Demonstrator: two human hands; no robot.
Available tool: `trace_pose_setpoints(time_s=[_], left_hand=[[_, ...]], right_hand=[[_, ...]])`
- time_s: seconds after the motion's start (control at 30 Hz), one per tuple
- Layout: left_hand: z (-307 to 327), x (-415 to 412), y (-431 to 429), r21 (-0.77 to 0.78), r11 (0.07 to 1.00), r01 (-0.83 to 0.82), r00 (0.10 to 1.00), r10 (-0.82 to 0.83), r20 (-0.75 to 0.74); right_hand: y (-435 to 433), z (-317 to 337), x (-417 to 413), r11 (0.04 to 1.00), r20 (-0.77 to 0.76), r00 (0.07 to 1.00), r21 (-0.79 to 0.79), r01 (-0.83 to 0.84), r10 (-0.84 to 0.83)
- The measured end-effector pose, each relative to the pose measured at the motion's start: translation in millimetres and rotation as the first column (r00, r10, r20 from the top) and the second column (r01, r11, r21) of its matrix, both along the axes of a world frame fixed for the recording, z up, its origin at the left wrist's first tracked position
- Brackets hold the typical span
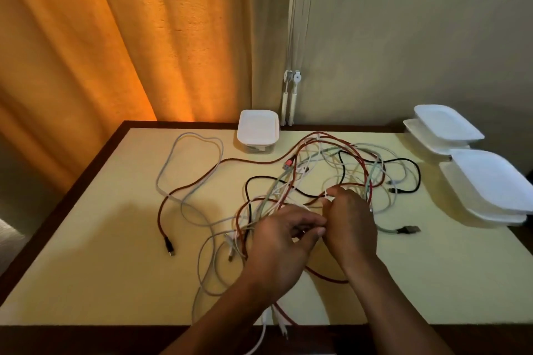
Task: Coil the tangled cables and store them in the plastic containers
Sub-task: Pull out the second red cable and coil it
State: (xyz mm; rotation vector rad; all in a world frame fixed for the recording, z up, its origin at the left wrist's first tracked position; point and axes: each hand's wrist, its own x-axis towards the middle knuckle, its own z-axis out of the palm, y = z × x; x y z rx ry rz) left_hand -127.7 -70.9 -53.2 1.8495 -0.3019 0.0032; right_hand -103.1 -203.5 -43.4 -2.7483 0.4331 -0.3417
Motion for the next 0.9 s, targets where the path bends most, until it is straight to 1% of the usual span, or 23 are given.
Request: trace_pose_setpoints(time_s=[0.17,0.3,0.4,0.47,0.53,0.7,0.83,0.87,0.9], left_hand=[[2,2,-1,0.106,0.994,0.004,0.998,-0.011,0.069],[3,2,1,0.158,0.987,-0.008,0.980,-0.024,0.196],[6,1,4,0.124,0.992,0.030,0.966,-0.061,0.251],[6,1,3,0.113,0.993,0.023,0.965,-0.052,0.258],[4,3,2,0.109,0.994,0.005,0.974,-0.030,0.227],[1,6,5,0.183,0.983,0.031,0.977,-0.068,0.204],[11,9,18,0.205,0.971,0.121,0.963,-0.164,0.212],[14,11,22,0.220,0.967,0.128,0.965,-0.172,0.197],[16,12,27,0.233,0.967,0.103,0.974,-0.146,0.174]], right_hand=[[2,6,2,0.998,0.012,0.998,-0.011,-0.065,0.065],[3,6,2,0.992,0.004,0.992,-0.011,-0.126,0.126],[-1,5,5,0.992,0.020,0.992,-0.016,-0.127,0.128],[-1,6,5,0.991,0.021,0.991,-0.014,-0.132,0.133],[1,7,5,0.989,0.032,0.988,-0.007,-0.150,0.150],[4,9,2,0.979,0.014,0.979,-0.027,-0.204,0.205],[1,4,3,0.985,0.032,0.984,-0.008,-0.173,0.173],[0,3,5,0.988,0.045,0.987,0.006,-0.154,0.153],[0,3,6,0.990,0.058,0.989,0.024,-0.136,0.135]])
